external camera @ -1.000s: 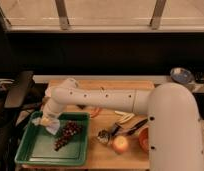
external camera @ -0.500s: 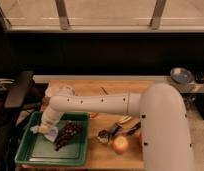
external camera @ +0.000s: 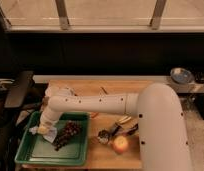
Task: Wipe tray with towel
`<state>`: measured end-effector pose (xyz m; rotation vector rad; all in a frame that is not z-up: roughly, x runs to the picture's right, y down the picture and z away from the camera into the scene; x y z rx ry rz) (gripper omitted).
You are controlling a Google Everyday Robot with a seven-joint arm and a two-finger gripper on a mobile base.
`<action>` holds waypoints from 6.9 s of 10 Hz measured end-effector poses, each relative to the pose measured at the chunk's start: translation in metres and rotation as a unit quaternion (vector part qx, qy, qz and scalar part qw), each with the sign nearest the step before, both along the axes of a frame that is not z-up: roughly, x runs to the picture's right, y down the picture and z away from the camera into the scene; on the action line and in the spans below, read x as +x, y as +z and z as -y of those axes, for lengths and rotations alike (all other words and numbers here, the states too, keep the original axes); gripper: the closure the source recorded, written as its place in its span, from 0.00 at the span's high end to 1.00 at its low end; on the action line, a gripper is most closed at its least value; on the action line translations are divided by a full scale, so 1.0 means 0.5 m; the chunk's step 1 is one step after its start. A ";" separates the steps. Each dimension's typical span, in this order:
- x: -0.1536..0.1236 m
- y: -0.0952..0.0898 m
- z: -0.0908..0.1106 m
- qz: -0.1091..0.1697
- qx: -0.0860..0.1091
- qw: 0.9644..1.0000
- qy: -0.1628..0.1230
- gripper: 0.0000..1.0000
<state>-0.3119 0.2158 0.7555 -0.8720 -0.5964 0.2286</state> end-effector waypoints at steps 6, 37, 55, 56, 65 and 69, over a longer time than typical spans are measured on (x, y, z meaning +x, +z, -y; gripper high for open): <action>-0.029 -0.004 -0.091 0.021 -0.034 0.999 0.007 0.00; -0.028 0.085 0.004 0.017 -0.040 0.999 0.015 0.00; -0.001 0.118 0.006 -0.008 -0.054 0.998 -0.008 0.00; -0.021 0.117 -0.005 -0.001 -0.056 0.998 -0.014 0.00; 0.100 0.026 -0.102 -0.056 -0.086 0.995 -0.017 0.00; 0.086 0.103 -0.016 -0.065 -0.070 0.995 -0.016 0.00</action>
